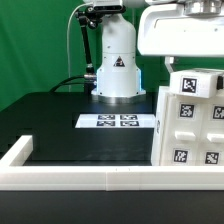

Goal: Assemble cabinet

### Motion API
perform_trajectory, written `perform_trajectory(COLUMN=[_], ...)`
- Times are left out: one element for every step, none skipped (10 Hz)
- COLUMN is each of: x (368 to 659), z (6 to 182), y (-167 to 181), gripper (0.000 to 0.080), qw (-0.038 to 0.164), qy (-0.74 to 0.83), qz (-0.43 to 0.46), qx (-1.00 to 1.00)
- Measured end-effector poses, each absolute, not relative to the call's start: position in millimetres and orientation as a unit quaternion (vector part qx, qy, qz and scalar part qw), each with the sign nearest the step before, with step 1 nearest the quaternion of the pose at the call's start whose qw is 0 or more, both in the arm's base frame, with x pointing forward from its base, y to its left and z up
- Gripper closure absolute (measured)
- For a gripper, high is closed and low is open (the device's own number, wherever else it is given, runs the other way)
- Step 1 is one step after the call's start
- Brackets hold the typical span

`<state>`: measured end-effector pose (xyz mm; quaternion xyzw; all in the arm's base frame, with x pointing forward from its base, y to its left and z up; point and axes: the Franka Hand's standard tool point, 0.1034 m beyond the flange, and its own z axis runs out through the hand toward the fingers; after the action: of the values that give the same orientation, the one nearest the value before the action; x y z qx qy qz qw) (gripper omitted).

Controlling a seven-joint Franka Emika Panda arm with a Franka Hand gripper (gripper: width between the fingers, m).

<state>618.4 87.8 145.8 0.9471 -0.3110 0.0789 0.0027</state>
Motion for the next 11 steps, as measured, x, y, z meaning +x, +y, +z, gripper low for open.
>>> perform_trajectory(x=[618, 618, 618, 618, 618, 617, 617, 617, 617, 615, 613], z=[145.2, 143.8, 143.1, 142.9, 142.6, 142.3, 142.1, 141.9, 141.8, 141.4, 142.8], y=[86, 82, 80, 79, 78, 78, 76, 75, 75, 75, 78], gripper=[0.0236, 0.0236, 0.0236, 0.0236, 0.0236, 0.0236, 0.0236, 0.0236, 0.0236, 0.0236, 0.0236], qw=[0.001, -0.002, -0.006, -0.008, -0.009, -0.011, -0.016, -0.019, -0.022, -0.025, -0.022], qy=[-0.354, -0.394, -0.427, -0.455, -0.476, -0.49, -0.525, -0.549, -0.565, -0.626, -0.658], qz=[0.079, 0.079, 0.079, 0.078, 0.077, 0.076, 0.072, 0.07, 0.068, 0.067, 0.071], qx=[0.932, 0.916, 0.901, 0.887, 0.876, 0.868, 0.848, 0.833, 0.822, 0.777, 0.749])
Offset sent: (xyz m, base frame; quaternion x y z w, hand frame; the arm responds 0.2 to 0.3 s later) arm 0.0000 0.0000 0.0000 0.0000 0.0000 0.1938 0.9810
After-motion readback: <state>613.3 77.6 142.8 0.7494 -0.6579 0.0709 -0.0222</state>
